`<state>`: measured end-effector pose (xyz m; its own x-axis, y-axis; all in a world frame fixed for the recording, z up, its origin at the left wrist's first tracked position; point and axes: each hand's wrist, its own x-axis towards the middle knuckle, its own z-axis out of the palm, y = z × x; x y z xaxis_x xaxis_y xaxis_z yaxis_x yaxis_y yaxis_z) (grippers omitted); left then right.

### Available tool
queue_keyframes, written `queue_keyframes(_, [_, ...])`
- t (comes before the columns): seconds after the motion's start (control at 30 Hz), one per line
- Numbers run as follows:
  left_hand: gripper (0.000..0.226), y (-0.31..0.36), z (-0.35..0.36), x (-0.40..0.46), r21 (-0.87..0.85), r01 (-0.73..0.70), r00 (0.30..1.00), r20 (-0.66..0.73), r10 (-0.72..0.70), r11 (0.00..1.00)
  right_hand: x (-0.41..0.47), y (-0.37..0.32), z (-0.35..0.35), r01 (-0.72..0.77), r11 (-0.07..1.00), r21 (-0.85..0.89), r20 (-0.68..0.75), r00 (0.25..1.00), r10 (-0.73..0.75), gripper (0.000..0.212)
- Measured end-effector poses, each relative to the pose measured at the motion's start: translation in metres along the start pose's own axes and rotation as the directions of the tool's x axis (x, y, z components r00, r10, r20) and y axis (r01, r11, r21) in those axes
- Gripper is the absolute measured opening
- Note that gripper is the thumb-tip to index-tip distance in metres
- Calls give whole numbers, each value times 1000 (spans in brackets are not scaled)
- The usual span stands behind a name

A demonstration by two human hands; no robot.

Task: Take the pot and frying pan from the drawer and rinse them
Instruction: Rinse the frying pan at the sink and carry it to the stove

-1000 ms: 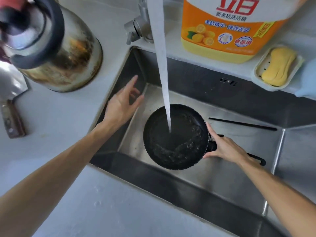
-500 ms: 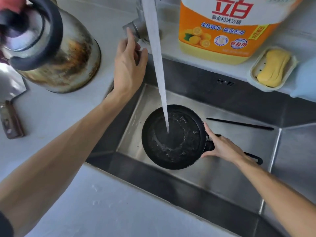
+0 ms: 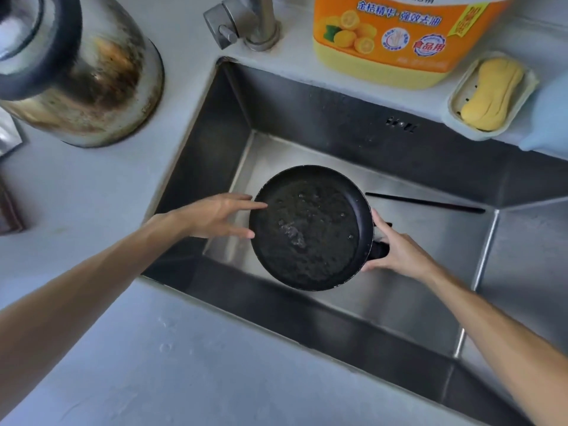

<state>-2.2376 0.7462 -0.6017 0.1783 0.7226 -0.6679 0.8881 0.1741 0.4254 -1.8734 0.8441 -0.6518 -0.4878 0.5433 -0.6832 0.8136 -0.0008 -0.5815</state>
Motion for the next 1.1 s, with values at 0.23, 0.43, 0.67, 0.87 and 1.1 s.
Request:
queue_keyframes(0.23, [73,26,-35,-22,-107,-5,998,-55,-1,994,-26,-7,-30,-43,992,119,139,990,27,120])
queue_keyframes(0.43, [107,43,-13,-22,-237,1,1000,-23,-7,972,-60,-47,-90,-4,963,-269,72,997,24,125])
queue_keyframes(0.67, [104,67,15,-26,-84,-81,964,-260,57,993,-106,-103,-127,-29,789,-613,-103,994,-44,123])
queue_keyframes(0.87, [101,73,-15,-66,275,-148,759,-584,288,950,-122,-99,-115,-4,788,-615,-245,952,-186,118])
queue_keyframes(1.1, [94,90,-79,-102,586,-130,684,-531,500,800,-123,-85,-93,49,932,-358,-434,875,-213,118])
